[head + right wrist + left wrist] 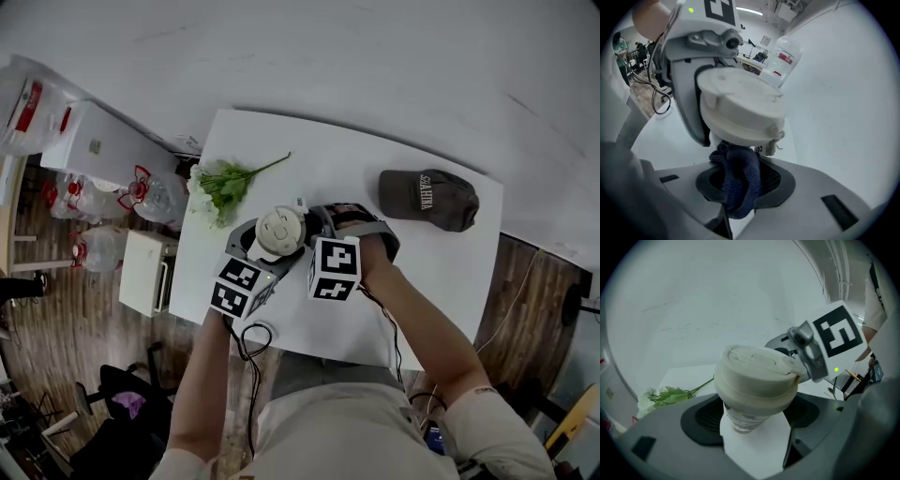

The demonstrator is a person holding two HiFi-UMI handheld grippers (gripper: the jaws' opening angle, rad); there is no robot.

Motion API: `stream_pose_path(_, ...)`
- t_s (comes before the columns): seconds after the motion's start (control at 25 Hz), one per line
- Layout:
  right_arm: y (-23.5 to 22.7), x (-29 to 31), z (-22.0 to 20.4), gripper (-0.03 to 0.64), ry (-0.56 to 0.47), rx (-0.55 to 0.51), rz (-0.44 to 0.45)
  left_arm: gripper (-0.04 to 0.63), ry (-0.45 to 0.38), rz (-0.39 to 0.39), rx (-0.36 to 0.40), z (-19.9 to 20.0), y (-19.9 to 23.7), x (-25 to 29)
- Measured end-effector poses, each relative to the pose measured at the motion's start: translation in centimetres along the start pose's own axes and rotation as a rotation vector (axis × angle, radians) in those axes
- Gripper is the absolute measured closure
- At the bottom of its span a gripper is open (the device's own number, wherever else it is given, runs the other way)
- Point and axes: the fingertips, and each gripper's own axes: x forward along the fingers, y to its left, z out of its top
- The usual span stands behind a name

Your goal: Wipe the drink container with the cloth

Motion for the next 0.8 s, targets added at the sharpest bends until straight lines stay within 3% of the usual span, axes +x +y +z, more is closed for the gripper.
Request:
stream_pose_path(0.24, 3.5, 5.4, -1.4, 0.495, -0.018, 0.120, 0.163, 0.193, -0.031, 0.001, 0.000, 0.2, 0.0, 0.1)
stream_pose_path(0.44, 5.5, 5.4, -0.9, 0.495, -0.099, 0.267, 0.206, 0.193, -0.038, 0.015, -0.005, -0.1, 0.3, -0.2)
stream_pose_path(0.64, 3.4, 0.4, 0.8, 0.499, -0.188, 0.341, 0.134, 0.193, -0.031, 0.031, -0.020, -0.2, 0.1, 0.0)
stream_pose_path(0.8, 2.3, -2.0, 0.7, 0.499, -0.176, 0.377, 0.065, 0.192, -0.058, 0.032, -0.096, 0.0, -0.3, 0.0)
